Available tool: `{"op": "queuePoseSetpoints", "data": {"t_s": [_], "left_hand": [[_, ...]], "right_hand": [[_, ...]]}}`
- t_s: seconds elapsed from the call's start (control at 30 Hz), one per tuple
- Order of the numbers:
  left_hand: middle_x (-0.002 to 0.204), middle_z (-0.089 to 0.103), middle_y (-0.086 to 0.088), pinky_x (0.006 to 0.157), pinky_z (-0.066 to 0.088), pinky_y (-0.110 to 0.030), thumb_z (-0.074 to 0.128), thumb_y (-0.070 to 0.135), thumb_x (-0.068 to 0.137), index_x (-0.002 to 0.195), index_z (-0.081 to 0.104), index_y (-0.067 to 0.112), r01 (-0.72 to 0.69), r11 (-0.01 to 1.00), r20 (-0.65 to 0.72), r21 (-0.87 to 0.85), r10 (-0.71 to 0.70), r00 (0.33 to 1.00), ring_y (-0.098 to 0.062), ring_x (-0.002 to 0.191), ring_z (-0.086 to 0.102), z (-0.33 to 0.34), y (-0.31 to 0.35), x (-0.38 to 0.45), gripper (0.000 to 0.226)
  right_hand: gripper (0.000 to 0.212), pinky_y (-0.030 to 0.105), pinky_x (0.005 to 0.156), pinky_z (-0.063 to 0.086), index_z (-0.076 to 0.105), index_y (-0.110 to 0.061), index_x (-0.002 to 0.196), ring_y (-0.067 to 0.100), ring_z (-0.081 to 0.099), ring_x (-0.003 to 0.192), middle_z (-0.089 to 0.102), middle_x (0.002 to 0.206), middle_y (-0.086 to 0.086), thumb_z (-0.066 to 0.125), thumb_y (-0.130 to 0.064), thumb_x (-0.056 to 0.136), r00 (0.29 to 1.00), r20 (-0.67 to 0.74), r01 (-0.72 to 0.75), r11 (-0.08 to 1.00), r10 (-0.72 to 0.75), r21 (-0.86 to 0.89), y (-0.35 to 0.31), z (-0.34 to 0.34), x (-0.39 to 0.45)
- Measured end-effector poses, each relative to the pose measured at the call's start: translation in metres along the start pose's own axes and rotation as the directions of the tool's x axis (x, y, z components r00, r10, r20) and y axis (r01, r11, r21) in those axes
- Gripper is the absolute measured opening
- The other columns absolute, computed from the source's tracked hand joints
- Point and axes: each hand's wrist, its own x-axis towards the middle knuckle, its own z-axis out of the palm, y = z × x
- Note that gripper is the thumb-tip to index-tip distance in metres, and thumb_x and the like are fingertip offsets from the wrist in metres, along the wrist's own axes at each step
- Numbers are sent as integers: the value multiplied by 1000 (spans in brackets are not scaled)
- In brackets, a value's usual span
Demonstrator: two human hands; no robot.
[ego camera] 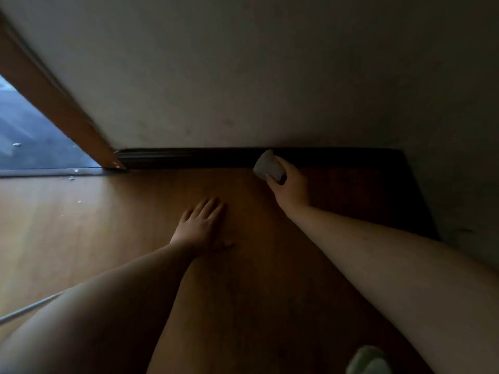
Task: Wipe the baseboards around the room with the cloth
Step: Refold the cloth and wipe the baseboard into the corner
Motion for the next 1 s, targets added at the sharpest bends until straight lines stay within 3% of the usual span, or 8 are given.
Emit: {"op": "queuePoseSetpoints", "data": {"t_s": [0.17,0.33,0.47,0.63,0.73,0.93,1.0], "left_hand": [[166,-11,2,123,3,-46,49,79,80,157,-4,34,-123,989,13,78,122,992,-22,152,-9,-5,54,34,104],[165,-16,2,121,5,-51,55,77,78,157,-6,36,-170,974,52,147,164,985,-22,151,-13,-3,78,48,107],[164,-20,3,118,8,-61,60,77,74,156,-9,38,-158,975,93,158,145,985,-23,151,-14,-2,79,57,114],[163,-22,6,114,10,-68,66,75,70,154,-13,40,-169,969,127,182,148,981,-24,151,-15,-4,82,66,120],[164,-20,6,113,12,-70,69,75,67,154,-11,42,-159,970,121,183,138,983,-24,151,-14,-2,83,70,123],[163,-20,7,114,10,-69,67,75,69,155,-10,41,-153,973,144,173,129,981,-23,151,-15,-3,84,69,120],[163,-20,7,114,11,-69,66,76,68,154,-11,41,-158,971,148,179,133,980,-24,151,-15,-5,84,69,120]], "right_hand": [[52,20,98,35,46,-24,144,18,49,127,53,136,-5,62,-17,96,945,-248,-216,976,214,20,62,-83,-8],[54,33,107,40,43,-28,146,23,51,127,54,139,3,62,-23,95,865,-381,-334,941,325,46,102,-145,-1],[50,20,97,31,44,-23,147,21,49,127,53,141,5,55,-21,98,807,-465,-371,925,363,78,115,-175,23],[52,26,110,31,46,-15,145,23,45,132,50,143,8,60,-17,95,796,-484,-375,924,363,76,125,-193,47],[42,16,98,32,54,-10,136,24,48,127,55,136,9,60,-11,94,790,-492,-366,925,367,102,124,-194,62],[51,21,100,33,38,-17,150,27,46,131,49,143,10,50,-22,101,795,-446,-441,896,411,40,107,-175,65],[47,22,94,35,44,-21,147,25,52,122,56,132,4,50,-25,100,812,-435,-412,910,389,45,93,-150,57]]}}
